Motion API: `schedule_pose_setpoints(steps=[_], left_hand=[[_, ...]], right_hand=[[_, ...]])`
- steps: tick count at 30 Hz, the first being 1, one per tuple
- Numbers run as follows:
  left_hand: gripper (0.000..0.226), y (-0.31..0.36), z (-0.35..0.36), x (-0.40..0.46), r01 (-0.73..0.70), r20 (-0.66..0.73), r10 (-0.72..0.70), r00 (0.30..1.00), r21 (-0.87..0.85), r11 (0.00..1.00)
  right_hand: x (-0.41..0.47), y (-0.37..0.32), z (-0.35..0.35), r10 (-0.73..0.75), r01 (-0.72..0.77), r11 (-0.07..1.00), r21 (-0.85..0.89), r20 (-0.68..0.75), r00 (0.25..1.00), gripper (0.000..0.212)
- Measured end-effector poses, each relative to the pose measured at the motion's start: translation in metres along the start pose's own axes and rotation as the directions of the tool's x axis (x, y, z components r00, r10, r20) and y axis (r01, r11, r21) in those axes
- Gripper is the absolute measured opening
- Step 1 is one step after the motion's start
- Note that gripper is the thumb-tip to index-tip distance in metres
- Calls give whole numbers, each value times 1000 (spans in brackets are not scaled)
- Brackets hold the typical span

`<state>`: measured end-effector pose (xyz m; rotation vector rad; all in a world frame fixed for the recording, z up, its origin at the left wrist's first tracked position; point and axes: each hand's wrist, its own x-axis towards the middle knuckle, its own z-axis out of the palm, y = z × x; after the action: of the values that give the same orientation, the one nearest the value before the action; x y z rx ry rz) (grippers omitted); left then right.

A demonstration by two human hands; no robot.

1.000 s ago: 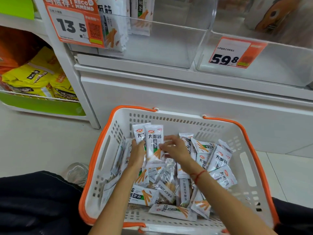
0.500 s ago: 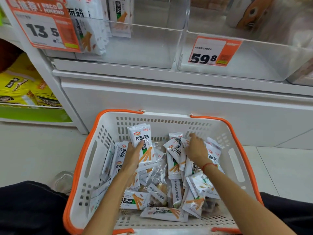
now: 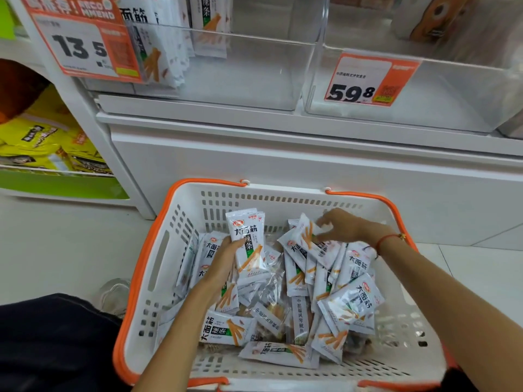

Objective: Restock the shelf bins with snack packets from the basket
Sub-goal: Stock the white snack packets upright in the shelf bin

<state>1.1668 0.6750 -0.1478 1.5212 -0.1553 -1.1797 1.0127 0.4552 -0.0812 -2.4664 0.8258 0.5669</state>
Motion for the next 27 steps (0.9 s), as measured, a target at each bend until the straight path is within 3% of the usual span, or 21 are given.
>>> schedule_pose_setpoints(steps=[1,3,5,10,12,13,15,19,24,27], left_hand=[[32,0,-1,0,-6,-2,6,1000,21,1000],[30,-2,0,-3,-23,16,22,1000,62,998],[22,-3,5,-6,-22,33,19,999,84,996],[25,-4,17,-7,-16,-24,15,1000,-34,999],[26,-1,17,-8,7,-39,-11,999,-104,995],[27,1,17,-10,38,-54,-45,998,-132,991],[38,1,18,-9,90,-78,-104,991,-166,982],[48,-5,19,-4,103,-43,-113,993,-183,978],[45,1,22,-4,116,-62,-124,990,-116,986],[67,14,24,-2,63,-107,-68,992,-45,997]], right_hand=[[-8,-10,-4,-41,35,980,198,25,999,24],[-24,-33,-4,-109,55,795,605,52,993,17],[-28,-49,12,-125,49,645,763,42,991,22],[-15,-83,66,83,81,615,784,-166,983,19],[-13,-91,79,164,107,525,844,-224,961,15],[-13,-97,83,188,107,477,873,-220,957,13],[-9,-107,90,212,45,402,914,-141,967,38],[-4,-127,102,166,30,266,963,-76,983,27],[-3,-142,100,210,163,333,929,-242,947,15],[-11,-142,89,90,243,438,866,-312,946,30]])
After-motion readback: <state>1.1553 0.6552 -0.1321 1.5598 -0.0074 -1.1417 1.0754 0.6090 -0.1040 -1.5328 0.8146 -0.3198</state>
